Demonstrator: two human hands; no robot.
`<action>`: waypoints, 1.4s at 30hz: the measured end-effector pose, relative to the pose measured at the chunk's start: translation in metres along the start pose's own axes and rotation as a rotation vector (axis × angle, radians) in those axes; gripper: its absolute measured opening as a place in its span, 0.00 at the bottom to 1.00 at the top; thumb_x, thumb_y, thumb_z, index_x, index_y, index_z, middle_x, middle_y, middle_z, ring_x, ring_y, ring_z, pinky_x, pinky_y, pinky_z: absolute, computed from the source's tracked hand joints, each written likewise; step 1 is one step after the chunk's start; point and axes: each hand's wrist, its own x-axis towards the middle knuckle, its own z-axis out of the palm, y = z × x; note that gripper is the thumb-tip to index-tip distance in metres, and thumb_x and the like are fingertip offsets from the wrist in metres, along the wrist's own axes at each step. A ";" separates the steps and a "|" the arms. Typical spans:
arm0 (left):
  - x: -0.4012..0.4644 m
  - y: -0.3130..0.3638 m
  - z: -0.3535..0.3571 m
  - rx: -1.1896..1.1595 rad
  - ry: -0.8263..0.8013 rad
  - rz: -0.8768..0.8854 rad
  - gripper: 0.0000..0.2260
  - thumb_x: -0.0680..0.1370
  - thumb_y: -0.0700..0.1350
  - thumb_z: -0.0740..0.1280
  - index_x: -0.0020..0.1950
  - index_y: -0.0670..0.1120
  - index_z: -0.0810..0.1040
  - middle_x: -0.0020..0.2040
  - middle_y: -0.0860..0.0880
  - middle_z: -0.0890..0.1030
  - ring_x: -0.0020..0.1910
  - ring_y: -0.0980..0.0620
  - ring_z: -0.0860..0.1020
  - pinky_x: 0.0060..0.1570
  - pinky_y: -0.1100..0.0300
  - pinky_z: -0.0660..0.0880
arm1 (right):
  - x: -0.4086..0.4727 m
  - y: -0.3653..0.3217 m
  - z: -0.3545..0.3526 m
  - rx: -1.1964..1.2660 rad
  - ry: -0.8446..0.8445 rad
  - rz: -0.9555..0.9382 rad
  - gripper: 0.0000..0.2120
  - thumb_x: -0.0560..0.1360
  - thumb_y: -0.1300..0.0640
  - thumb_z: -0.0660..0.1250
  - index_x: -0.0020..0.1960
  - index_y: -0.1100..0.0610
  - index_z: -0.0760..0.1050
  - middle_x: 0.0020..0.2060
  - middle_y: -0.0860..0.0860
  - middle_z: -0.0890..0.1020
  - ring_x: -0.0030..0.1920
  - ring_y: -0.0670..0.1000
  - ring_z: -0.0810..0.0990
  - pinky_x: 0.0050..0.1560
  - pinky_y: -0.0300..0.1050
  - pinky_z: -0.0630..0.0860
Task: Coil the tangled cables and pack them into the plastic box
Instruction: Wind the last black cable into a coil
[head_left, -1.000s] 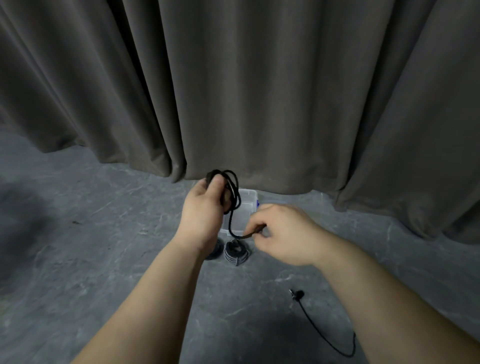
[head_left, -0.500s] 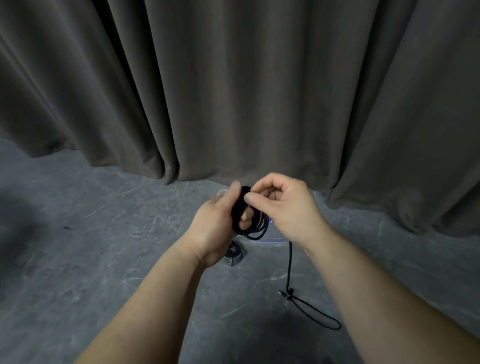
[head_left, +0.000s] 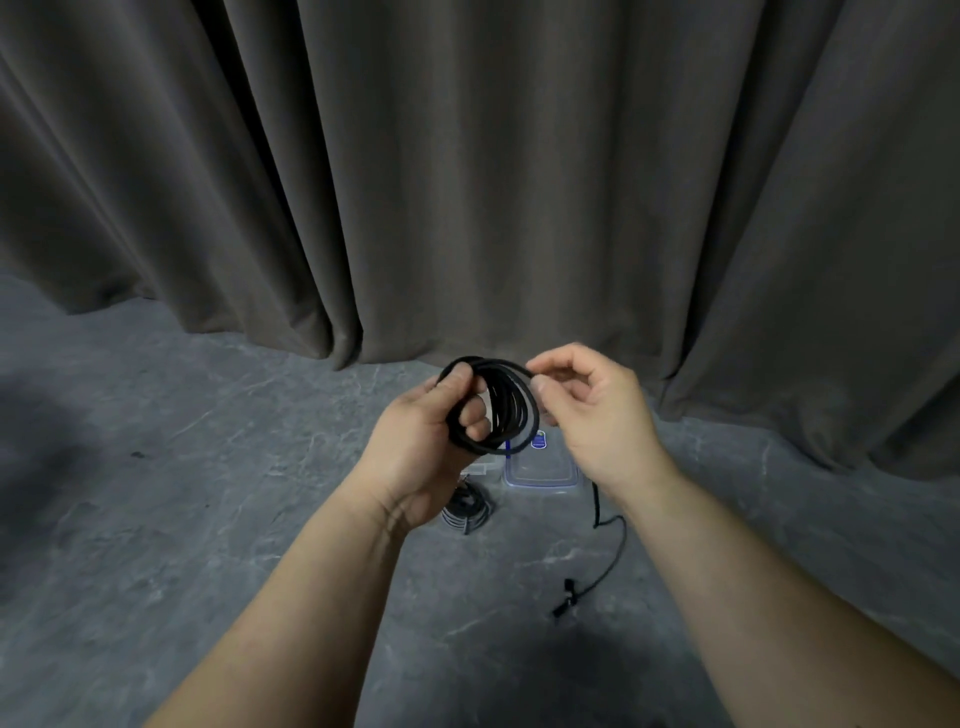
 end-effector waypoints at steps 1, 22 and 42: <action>0.001 0.001 0.000 -0.014 0.022 0.011 0.12 0.83 0.44 0.56 0.41 0.43 0.70 0.27 0.51 0.64 0.26 0.56 0.64 0.32 0.66 0.64 | -0.001 0.000 0.001 -0.036 0.002 -0.024 0.16 0.75 0.68 0.65 0.42 0.46 0.77 0.38 0.45 0.82 0.37 0.43 0.79 0.41 0.43 0.77; -0.005 0.004 0.006 -0.123 -0.030 -0.024 0.14 0.83 0.48 0.54 0.41 0.43 0.71 0.26 0.51 0.64 0.25 0.55 0.66 0.35 0.61 0.75 | -0.008 0.011 0.012 -0.254 -0.089 -0.044 0.18 0.81 0.56 0.59 0.69 0.45 0.72 0.46 0.47 0.83 0.41 0.44 0.78 0.48 0.42 0.77; -0.006 -0.010 0.014 0.434 0.106 0.242 0.11 0.80 0.49 0.63 0.44 0.43 0.77 0.26 0.53 0.71 0.29 0.54 0.71 0.38 0.58 0.73 | -0.011 -0.006 0.028 -0.258 0.138 -0.006 0.17 0.82 0.49 0.53 0.35 0.45 0.67 0.27 0.47 0.74 0.31 0.45 0.74 0.36 0.44 0.71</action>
